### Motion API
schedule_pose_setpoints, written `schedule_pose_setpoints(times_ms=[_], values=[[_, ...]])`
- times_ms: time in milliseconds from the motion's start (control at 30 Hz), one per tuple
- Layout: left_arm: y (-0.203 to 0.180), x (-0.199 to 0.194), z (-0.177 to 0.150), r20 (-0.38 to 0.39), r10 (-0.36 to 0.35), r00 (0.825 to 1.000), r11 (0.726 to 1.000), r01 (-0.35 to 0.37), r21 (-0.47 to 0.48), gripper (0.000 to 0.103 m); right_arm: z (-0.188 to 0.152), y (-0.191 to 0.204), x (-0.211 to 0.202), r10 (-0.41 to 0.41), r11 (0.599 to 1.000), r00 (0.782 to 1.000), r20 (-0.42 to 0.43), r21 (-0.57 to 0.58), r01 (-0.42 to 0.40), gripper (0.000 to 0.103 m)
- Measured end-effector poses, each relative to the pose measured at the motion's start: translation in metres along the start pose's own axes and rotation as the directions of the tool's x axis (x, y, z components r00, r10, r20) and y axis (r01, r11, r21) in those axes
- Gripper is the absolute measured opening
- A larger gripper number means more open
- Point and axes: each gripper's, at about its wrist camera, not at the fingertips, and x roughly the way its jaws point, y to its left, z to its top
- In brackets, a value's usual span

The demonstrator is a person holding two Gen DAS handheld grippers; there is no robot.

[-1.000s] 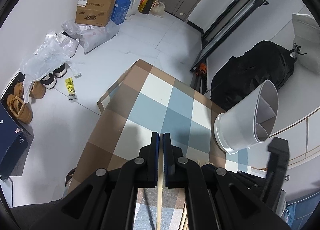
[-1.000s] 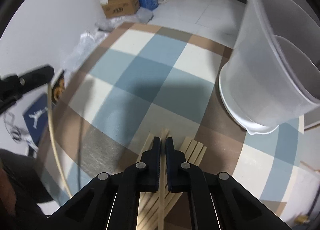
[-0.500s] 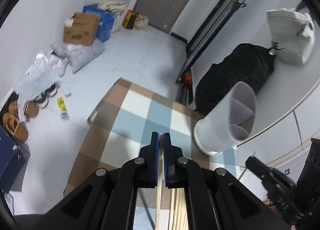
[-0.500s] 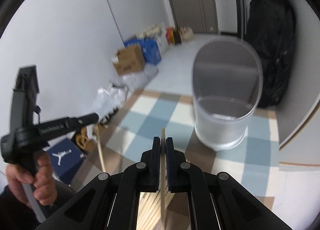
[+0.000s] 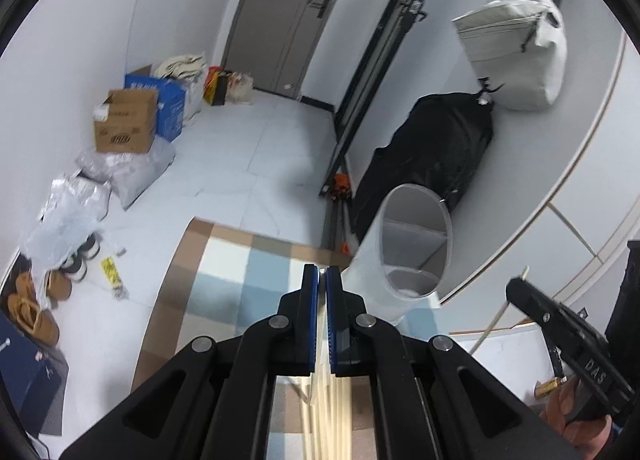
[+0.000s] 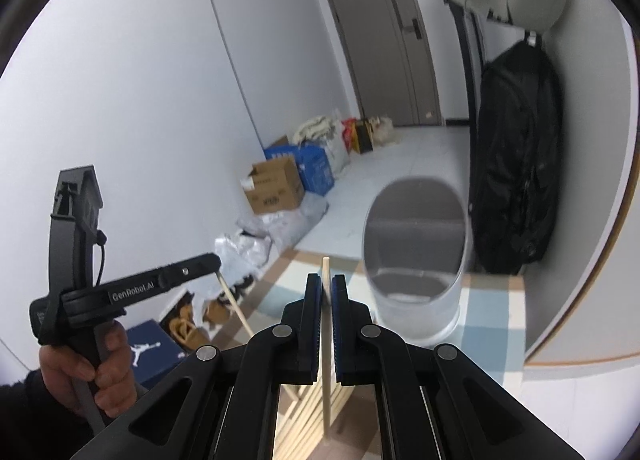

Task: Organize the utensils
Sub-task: 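Carry both held sticks up over the white divided holder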

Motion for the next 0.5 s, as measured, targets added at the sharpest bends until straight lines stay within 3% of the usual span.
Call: schedule_pose_setpoints(times_ms=[500], values=[[-0.069, -0.016, 0.084, 0.087, -0.112, 0.99, 0.986, 0.1, 0.131, 0.0, 0.115, -0.036, -0.034, 0.003, 0.999, 0.974, 0.226, -0.035, 0.005, 0.004]])
